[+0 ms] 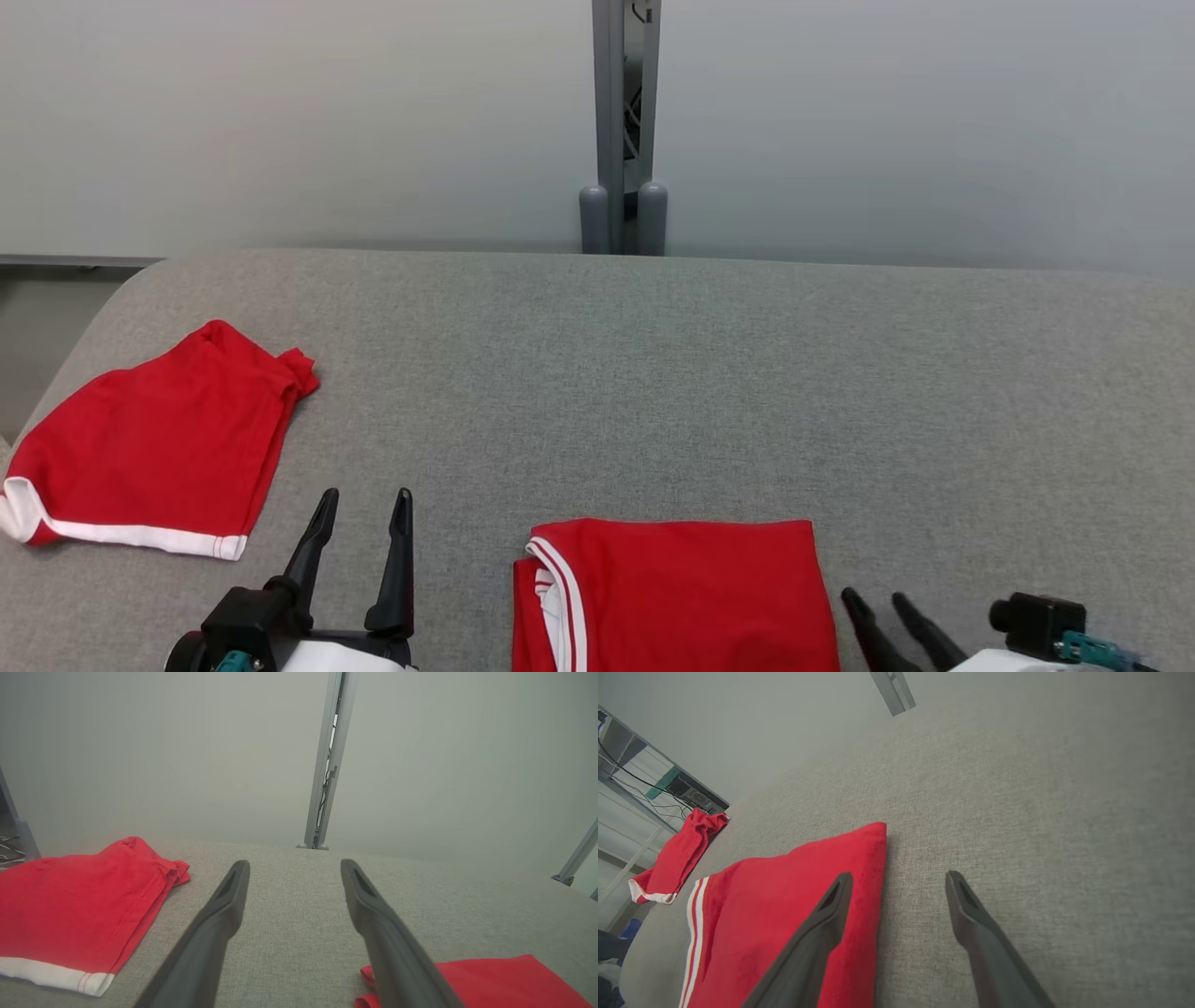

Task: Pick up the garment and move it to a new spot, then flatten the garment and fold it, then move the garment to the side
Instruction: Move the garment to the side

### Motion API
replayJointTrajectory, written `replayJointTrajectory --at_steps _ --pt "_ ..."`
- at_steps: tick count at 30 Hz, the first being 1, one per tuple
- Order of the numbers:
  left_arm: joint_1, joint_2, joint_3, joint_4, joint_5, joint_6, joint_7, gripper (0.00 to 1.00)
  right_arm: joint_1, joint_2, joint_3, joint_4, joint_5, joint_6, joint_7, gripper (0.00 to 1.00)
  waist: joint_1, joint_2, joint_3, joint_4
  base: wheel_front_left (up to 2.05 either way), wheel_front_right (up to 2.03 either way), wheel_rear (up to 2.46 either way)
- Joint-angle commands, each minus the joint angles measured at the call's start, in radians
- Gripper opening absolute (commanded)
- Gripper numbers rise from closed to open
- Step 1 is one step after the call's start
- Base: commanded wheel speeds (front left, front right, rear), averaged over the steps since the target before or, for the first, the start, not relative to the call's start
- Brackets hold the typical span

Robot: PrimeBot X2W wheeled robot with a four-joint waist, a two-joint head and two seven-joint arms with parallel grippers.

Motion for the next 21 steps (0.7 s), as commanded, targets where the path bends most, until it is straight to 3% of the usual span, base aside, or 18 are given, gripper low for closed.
replayJointTrajectory --at_steps 1,8,17,18,19,21 --pt "-0.014 0.004 0.0 0.003 0.004 -0.003 -0.004 1.0 -0.016 -0.009 0.009 0.002 0.021 0.0 0.008 1.0 0.0 -0.0001 0.008 0.007 0.0 0.0 0.0" --pt "-0.026 0.004 -0.012 0.013 0.013 -0.01 -0.004 1.0 -0.058 -0.022 0.107 0.037 0.181 0.0 0.077 1.0 0.0 -0.0001 0.028 0.032 0.0 0.0 0.0" --pt "-0.03 0.004 -0.014 0.019 0.023 -0.018 -0.004 1.0 -0.11 -0.029 0.211 0.072 0.282 0.0 0.102 1.0 0.0 -0.0001 0.038 0.06 0.0 0.0 0.0" --pt "-0.03 0.004 -0.014 0.019 0.024 -0.018 -0.004 1.0 -0.115 -0.034 0.22 0.075 0.288 0.0 0.095 0.29 0.0 -0.0001 0.038 0.062 0.0 0.0 0.0" --pt "-0.03 0.004 -0.014 0.019 0.025 -0.017 -0.004 1.0 -0.123 -0.04 0.228 0.081 0.287 0.0 0.084 0.0 0.0 -0.0001 0.038 0.063 0.0 0.0 0.0" --pt "-0.028 0.004 -0.012 0.019 0.026 -0.019 -0.004 1.0 -0.136 -0.049 0.245 0.088 0.29 0.0 0.069 0.0 0.0 -0.0001 0.038 0.065 0.0 0.0 0.0"
